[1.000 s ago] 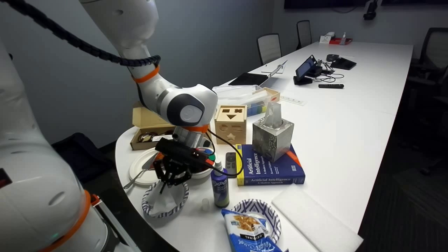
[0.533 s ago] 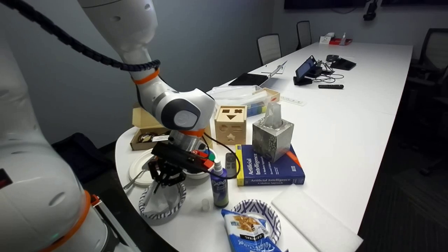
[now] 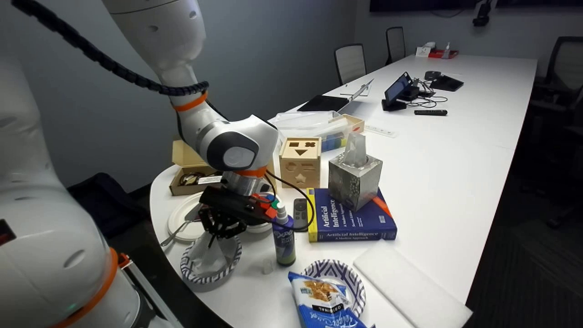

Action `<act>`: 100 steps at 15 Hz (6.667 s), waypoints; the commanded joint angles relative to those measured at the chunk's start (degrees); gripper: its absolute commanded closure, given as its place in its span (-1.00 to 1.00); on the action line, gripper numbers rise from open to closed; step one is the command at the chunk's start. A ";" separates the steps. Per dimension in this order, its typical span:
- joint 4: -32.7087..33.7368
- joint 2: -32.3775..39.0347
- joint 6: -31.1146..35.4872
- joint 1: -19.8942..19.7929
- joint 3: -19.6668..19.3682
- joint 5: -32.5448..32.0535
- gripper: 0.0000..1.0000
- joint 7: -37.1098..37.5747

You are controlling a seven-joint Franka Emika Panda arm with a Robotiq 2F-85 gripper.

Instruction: Clean the plate using the paper towel

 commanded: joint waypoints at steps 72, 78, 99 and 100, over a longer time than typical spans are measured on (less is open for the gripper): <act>-0.84 -4.19 4.05 0.42 3.09 -14.38 0.99 20.54; -0.82 -12.72 -7.84 0.61 0.36 -13.95 0.99 20.95; 11.07 -15.60 17.30 -9.74 -5.78 -29.46 0.99 49.49; 11.76 -13.28 18.54 -11.65 -5.88 -33.46 0.99 52.64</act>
